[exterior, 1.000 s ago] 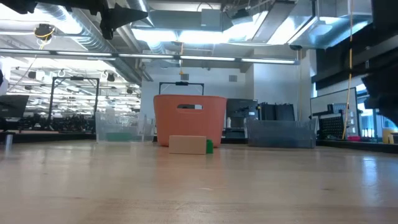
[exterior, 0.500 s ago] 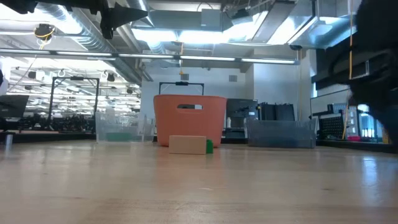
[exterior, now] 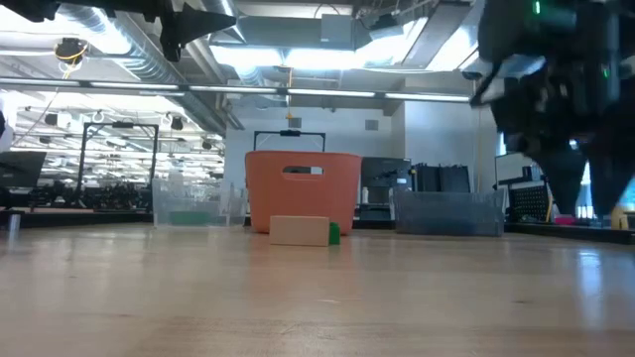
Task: Sort & place blocks by color
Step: Put the bottom green game piece into the transparent bin
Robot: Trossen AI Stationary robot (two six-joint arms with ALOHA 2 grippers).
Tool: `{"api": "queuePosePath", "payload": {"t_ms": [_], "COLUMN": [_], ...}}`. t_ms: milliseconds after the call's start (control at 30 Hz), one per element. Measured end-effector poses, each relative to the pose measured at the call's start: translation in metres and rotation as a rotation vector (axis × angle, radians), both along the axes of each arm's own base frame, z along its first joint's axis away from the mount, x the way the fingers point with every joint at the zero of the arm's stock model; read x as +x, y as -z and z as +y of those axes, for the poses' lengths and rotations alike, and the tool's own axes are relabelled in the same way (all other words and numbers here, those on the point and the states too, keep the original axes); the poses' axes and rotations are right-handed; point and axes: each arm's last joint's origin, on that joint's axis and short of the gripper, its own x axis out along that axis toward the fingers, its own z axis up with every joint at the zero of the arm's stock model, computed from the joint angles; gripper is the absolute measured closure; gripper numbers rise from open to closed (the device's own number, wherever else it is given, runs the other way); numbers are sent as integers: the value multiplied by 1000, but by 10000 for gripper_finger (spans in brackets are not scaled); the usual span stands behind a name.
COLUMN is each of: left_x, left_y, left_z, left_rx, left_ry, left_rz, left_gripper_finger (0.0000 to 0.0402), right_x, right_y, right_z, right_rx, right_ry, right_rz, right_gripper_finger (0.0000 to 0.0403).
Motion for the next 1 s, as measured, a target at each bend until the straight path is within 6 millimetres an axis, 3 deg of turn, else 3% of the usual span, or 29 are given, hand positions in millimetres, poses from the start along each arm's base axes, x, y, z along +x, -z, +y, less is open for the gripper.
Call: {"api": "queuePosePath", "payload": {"t_ms": [200,433,733,867,1000], "left_x": [0,0,0,0,0], "left_y": [0,0,0,0,0], "left_z": [0,0,0,0,0], "left_rx": [0,1,-3,-3,-4], "left_ry": [0,10,5,4,4], "left_rz": [0,-1,-2,-3,-3], "left_gripper_finger": [147,147,147,147,147], "right_x": [-3,-26,-21,-19,-19], "right_y": [-35,-53,-46,-44,-43], "right_z": [-3,-6,-6,-8,-8], "right_rx": [112,173,117,59,58], "right_ry": [108,194,147,126,139], "right_rz": [-142,-123,-87,-98,-95], "right_gripper_finger": [199,186,89,80,96]}}
